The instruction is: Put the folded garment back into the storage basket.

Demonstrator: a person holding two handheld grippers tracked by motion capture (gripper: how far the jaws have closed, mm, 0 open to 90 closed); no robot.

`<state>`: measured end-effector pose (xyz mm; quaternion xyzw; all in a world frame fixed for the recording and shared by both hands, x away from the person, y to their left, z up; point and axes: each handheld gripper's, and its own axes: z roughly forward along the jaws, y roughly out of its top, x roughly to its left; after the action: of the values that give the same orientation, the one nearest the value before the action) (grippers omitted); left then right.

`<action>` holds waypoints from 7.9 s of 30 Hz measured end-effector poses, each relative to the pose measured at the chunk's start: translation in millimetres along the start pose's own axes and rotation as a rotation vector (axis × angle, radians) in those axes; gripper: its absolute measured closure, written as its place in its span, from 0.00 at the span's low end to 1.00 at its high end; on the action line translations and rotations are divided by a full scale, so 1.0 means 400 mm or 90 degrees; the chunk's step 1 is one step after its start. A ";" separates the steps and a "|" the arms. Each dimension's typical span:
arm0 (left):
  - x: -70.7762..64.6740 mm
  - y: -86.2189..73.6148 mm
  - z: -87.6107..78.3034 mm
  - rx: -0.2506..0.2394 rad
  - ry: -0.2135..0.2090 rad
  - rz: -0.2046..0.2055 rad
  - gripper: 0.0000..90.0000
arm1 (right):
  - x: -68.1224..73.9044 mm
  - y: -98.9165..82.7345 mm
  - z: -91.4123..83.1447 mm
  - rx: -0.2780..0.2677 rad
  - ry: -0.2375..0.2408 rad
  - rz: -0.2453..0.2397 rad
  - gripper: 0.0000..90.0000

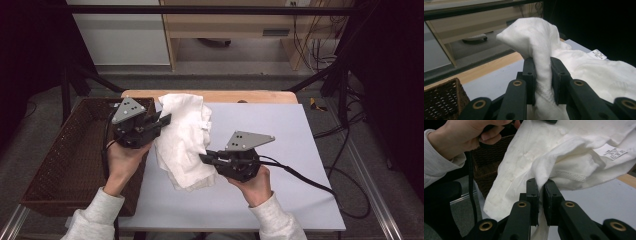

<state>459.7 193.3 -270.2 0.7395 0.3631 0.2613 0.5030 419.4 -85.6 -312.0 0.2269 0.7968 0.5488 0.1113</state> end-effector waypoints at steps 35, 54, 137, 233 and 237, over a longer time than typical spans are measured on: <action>0.126 -0.023 -0.114 0.009 0.038 -0.013 0.84 | 0.043 0.078 0.129 -0.004 0.037 -0.004 0.93; 0.183 -0.030 -0.162 0.005 0.083 -0.020 0.84 | 0.062 0.115 0.207 -0.004 0.052 -0.003 0.93; 0.450 -0.180 -0.284 0.052 0.246 -0.091 0.83 | 0.171 0.154 0.589 0.021 0.084 0.009 0.93; 0.242 -0.243 -0.163 0.010 0.101 -0.118 0.01 | -0.004 0.050 0.275 0.042 -0.002 -0.003 0.01; 0.216 -0.244 -0.153 0.013 0.086 -0.107 0.01 | -0.027 0.032 0.240 0.034 -0.008 0.008 0.01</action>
<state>438.7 319.1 -337.6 0.6920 0.4596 0.2640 0.4900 472.7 -8.1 -336.6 0.2382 0.8089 0.5268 0.1070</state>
